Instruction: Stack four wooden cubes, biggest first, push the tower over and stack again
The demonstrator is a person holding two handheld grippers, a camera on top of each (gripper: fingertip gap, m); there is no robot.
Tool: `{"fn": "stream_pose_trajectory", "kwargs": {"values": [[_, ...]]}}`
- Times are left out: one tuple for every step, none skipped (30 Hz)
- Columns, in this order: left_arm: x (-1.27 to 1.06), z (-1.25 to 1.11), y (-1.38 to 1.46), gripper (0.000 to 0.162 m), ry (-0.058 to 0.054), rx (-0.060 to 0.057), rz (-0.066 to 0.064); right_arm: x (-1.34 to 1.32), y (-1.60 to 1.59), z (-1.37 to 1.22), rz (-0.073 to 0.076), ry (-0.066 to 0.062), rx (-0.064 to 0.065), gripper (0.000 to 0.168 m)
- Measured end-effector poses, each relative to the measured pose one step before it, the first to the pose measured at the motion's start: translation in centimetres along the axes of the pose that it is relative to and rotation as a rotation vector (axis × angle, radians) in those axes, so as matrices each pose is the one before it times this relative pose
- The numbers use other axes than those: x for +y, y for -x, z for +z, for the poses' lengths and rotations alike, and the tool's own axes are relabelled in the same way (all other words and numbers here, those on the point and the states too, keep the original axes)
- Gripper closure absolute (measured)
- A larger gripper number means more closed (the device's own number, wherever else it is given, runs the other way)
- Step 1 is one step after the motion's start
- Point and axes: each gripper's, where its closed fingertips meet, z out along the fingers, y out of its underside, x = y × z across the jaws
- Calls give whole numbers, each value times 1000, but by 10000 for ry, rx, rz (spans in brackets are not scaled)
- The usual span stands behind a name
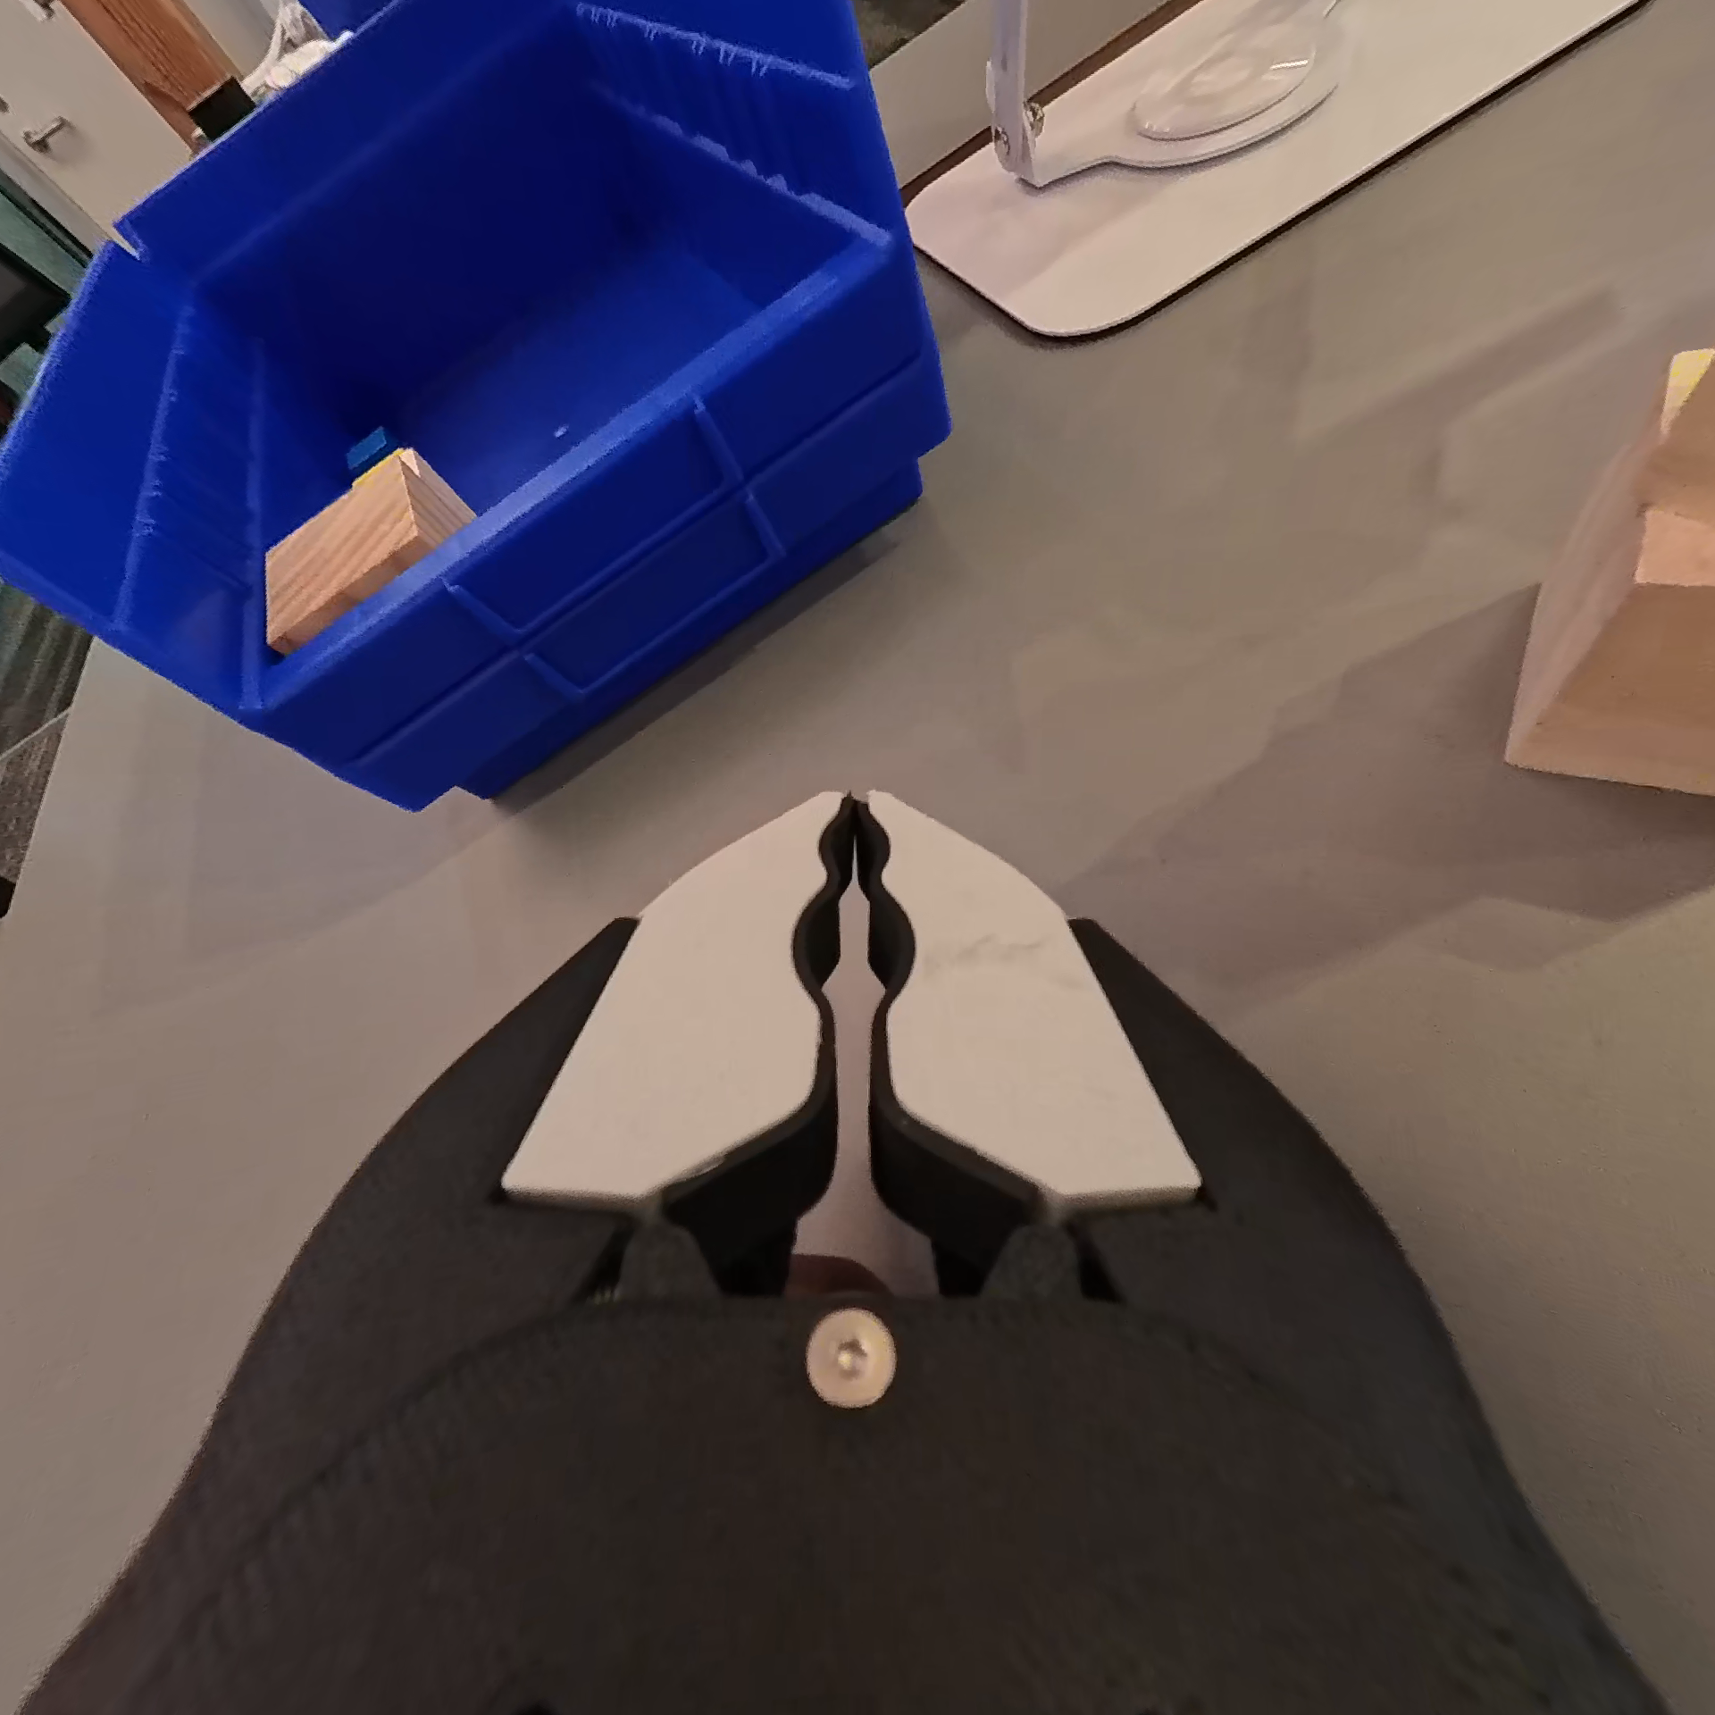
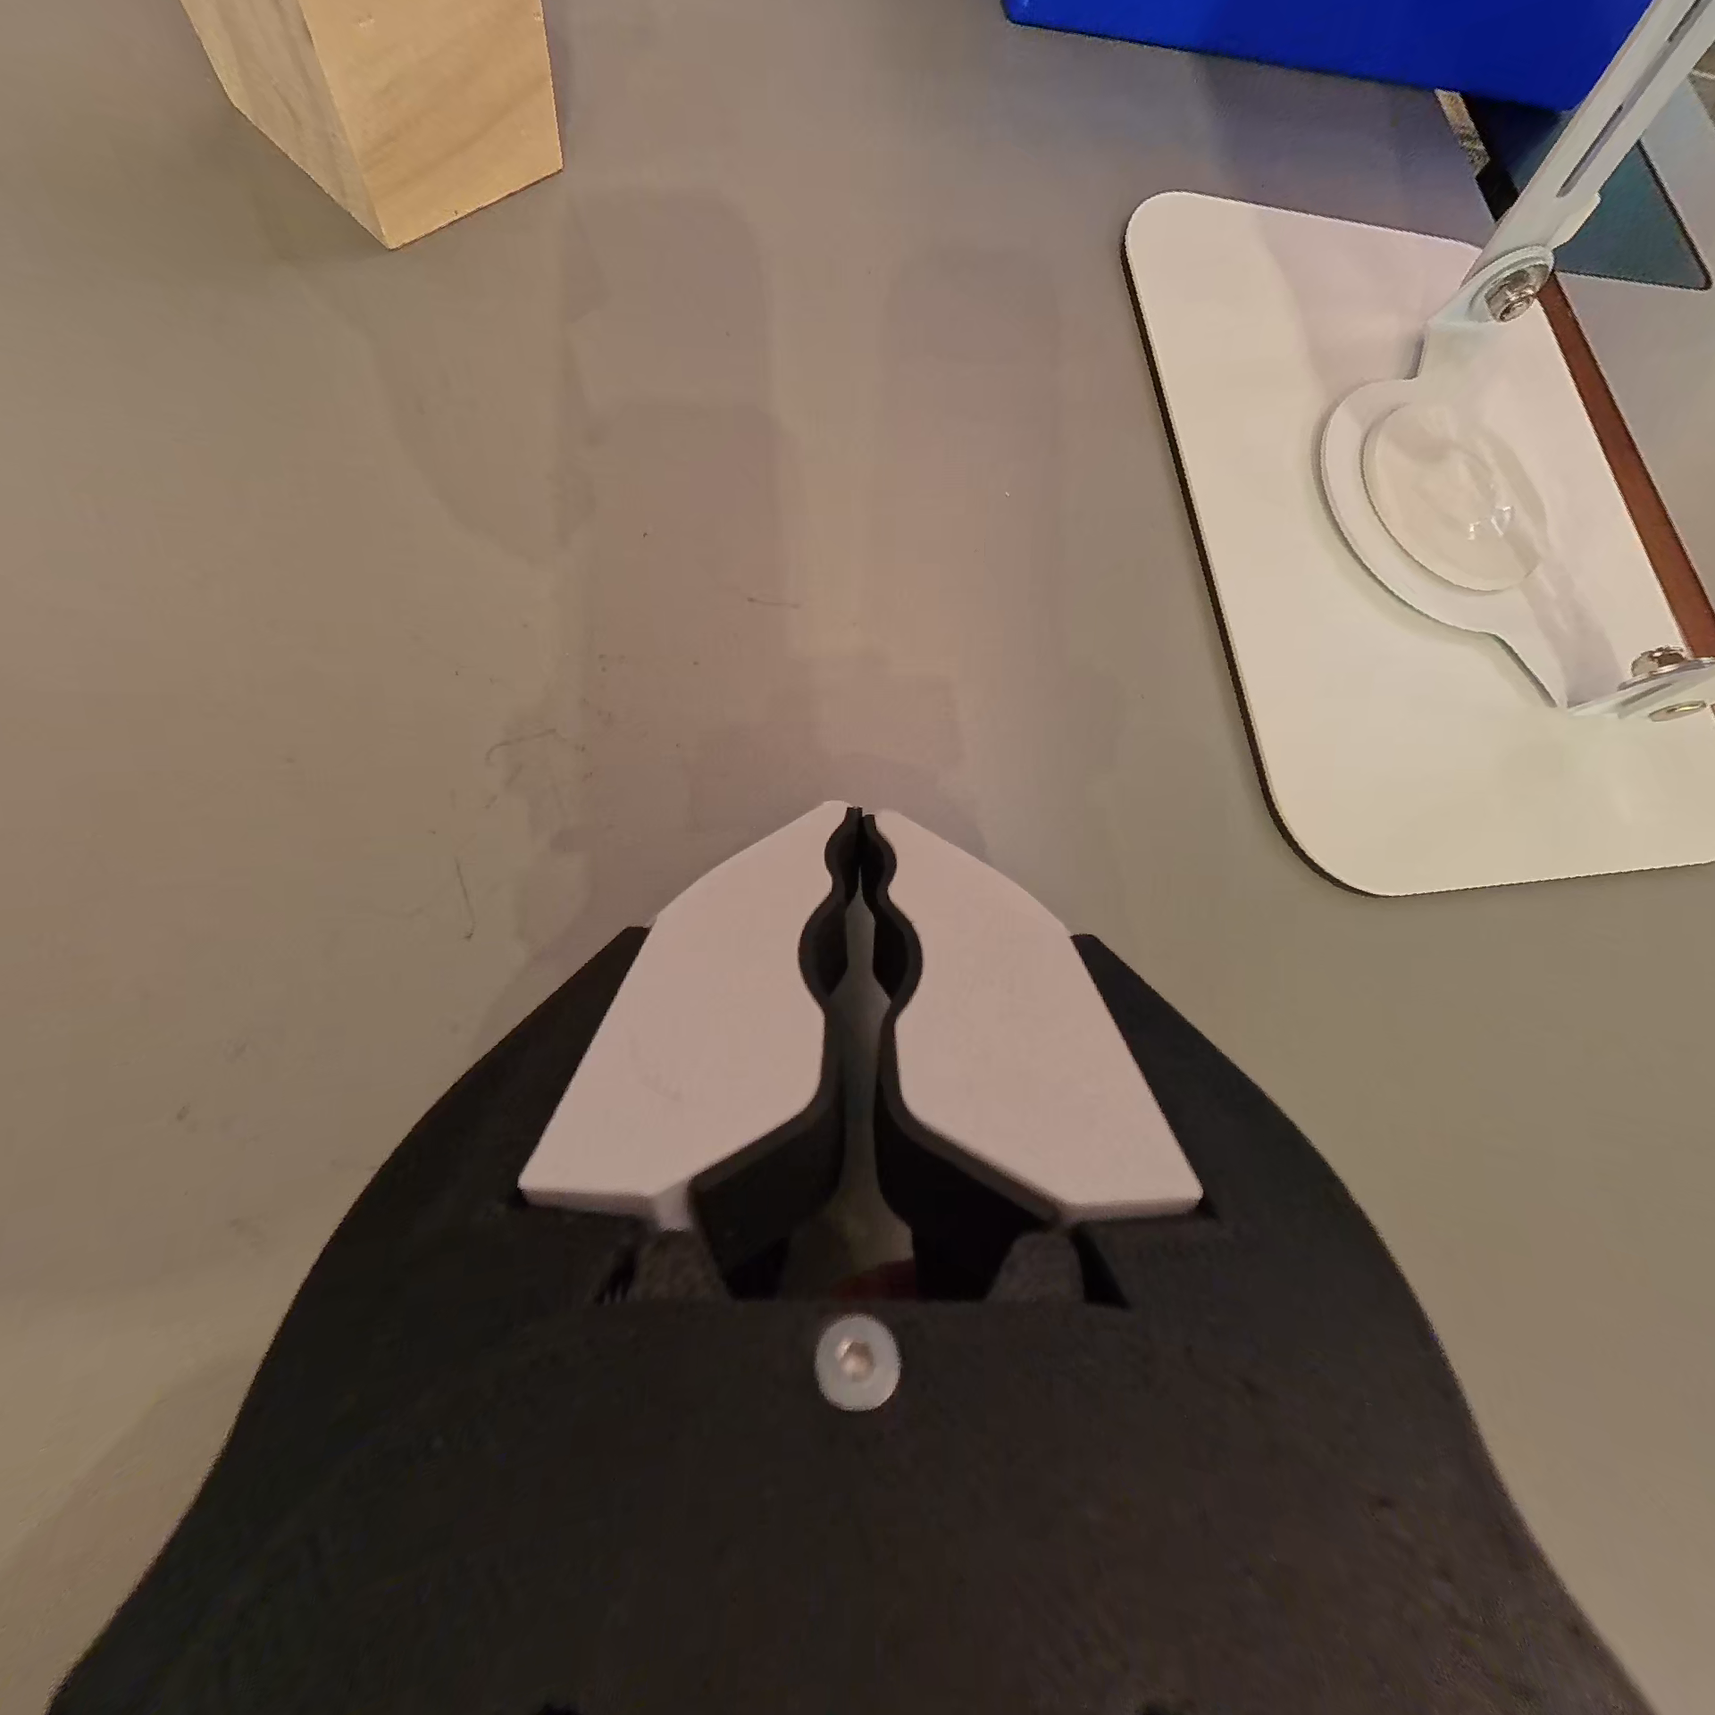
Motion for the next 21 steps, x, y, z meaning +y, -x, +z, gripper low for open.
{"fn": "stream_pose_trajectory", "kwargs": {"values": [[-87, 21, -31, 162, -36, 9, -5, 2, 6, -5, -2, -4, -6, 168], [-14, 34, -36, 162, 4, 1, 31, -2, 13, -19, -8, -5, -8, 168], [16, 35, -35, 162, 21, 7, 31, 6, 21, -15, -4, -2, -2, 168], [4, 21, -18, 162, 9, -5, 22, 11, 8, -20, -3, -5, 1, 168], [-9, 15, -9, 162, -1, -5, 19, -2, 7, -5, -8, -5, -2, 168], [-3, 5, -15, 162, 1, -1, 20, 6, 7, -9, -7, 1, -2, 168], [-4, 7, -7, 162, -3, -3, 15, -2, 0, -17, 3, -6, 1, 168], [14, 23, 16, 162, 11, -3, 1, -19, -11, -28, 16, -17, -1, 168], [5, 15, 28, 162, 4, -10, -9, -6, -14, -23, 18, -14, -4, 168], [-5, -2, 20, 162, -4, -4, -11, 22, -24, -16, 4, 4, 6, 168], [-7, -21, 19, 162, -14, -6, -6, 57, -15, -26, -9, 12, 12, 168], [-21, -13, -4, 162, -13, -3, 3, 34, 8, -46, -11, -1, 5, 168], [-5, -10, 13, 162, -10, -9, 7, 39, -1, -47, -12, 1, 5, 168], [7, 3, -10, 162, 2, -1, 3, 68, -24, -52, -4, 10, 14, 168], [14, -1, -10, 162, 8, 3, 9, 61, -58, -54, 13, -1, 18, 168], [3, 1, -6, 162, 6, -7, 21, 43, -64, -60, 25, -7, 11, 168], [25, 18, -21, 162, 19, -2, 27, 50, -58, -50, 20, -2, 5, 168], [35, 18, -43, 162, 27, 1, 33, 53, -29, -54, 6, -4, 6, 168], [9, 9, -18, 162, 13, -6, 35, 63, -2, -76, -12, -1, 7, 168], [1, 2, 1, 162, -2, -25, 20, 101, -7, -78, -18, 11, 3, 168], [2, -13, 45, 162, -1, -24, -9, 94, -13, -82, -7, 9, 5, 168]]}}
